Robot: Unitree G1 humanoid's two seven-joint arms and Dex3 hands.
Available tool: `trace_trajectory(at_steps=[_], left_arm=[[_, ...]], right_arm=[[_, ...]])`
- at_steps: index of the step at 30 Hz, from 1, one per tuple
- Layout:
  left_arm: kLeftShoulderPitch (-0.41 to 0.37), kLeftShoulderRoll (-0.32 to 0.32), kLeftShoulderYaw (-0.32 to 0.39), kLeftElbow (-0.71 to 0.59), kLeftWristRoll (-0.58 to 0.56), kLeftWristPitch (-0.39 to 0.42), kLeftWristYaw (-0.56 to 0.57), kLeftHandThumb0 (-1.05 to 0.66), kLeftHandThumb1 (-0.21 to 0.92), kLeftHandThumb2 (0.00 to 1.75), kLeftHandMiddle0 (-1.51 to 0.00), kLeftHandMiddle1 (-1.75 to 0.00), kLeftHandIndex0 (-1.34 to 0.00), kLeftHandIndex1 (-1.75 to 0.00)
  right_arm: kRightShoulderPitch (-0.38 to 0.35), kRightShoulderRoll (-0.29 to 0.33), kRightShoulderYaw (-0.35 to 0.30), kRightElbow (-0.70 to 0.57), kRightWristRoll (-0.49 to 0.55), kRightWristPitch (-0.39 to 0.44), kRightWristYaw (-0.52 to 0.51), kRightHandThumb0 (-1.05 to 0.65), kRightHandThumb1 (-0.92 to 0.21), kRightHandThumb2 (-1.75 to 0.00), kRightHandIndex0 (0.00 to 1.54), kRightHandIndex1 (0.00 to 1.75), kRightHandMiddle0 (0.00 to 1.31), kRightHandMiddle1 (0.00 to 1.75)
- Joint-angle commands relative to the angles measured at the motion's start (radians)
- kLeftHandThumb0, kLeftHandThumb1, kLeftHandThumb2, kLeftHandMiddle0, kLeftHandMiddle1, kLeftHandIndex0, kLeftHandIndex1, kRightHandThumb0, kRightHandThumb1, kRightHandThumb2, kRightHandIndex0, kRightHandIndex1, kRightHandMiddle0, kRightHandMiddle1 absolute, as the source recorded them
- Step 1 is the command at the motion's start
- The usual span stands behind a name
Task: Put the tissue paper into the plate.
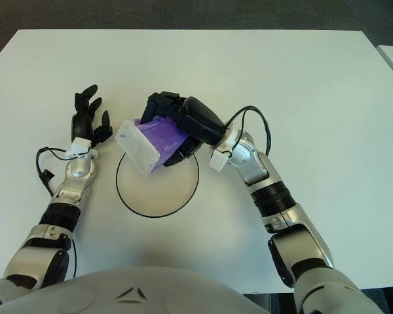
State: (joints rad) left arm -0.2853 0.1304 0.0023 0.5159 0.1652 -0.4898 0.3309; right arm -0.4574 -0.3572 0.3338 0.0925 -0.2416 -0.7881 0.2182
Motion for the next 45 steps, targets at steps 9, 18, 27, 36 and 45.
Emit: trace_trajectory(at_steps=[9, 18, 27, 36, 45], left_arm=[[0.177, -0.078, -0.022, 0.262, 0.002, -0.042, 0.007, -0.65, 0.92, 0.74, -0.26, -0.40, 0.00, -0.76], [0.171, -0.078, -0.022, 0.274, 0.000, -0.045, 0.007, -0.64, 0.92, 0.76, -0.27, -0.39, 0.00, -0.77], [0.171, -0.078, -0.024, 0.277, 0.004, -0.049, 0.012, -0.64, 0.92, 0.77, -0.28, -0.39, 0.00, -0.76], [0.169, -0.078, -0.023, 0.281, 0.002, -0.043, 0.007, -0.65, 0.92, 0.76, -0.26, -0.37, 0.00, -0.75], [0.166, -0.077, -0.023, 0.289, 0.002, -0.054, 0.013, -0.65, 0.92, 0.76, -0.27, -0.36, 0.00, -0.77]], right_arm=[[0.022, 0.017, -0.003, -0.034, -0.006, -0.070, 0.016, -0.45, -0.41, -1.20, 1.18, 1.75, 0.54, 1.75], [0.029, 0.025, 0.004, -0.033, -0.023, -0.089, 0.020, -0.45, -0.39, -1.22, 1.18, 1.75, 0.55, 1.75], [0.046, 0.026, 0.011, -0.036, -0.057, -0.094, 0.018, -0.45, -0.40, -1.21, 1.14, 1.75, 0.55, 1.75], [0.045, 0.026, 0.002, -0.038, -0.125, -0.098, 0.001, -0.44, -0.43, -1.17, 1.08, 1.75, 0.52, 1.75], [0.052, 0.024, 0.018, -0.040, -0.071, -0.074, 0.035, -0.43, -0.50, -1.09, 1.00, 1.75, 0.47, 1.75]])
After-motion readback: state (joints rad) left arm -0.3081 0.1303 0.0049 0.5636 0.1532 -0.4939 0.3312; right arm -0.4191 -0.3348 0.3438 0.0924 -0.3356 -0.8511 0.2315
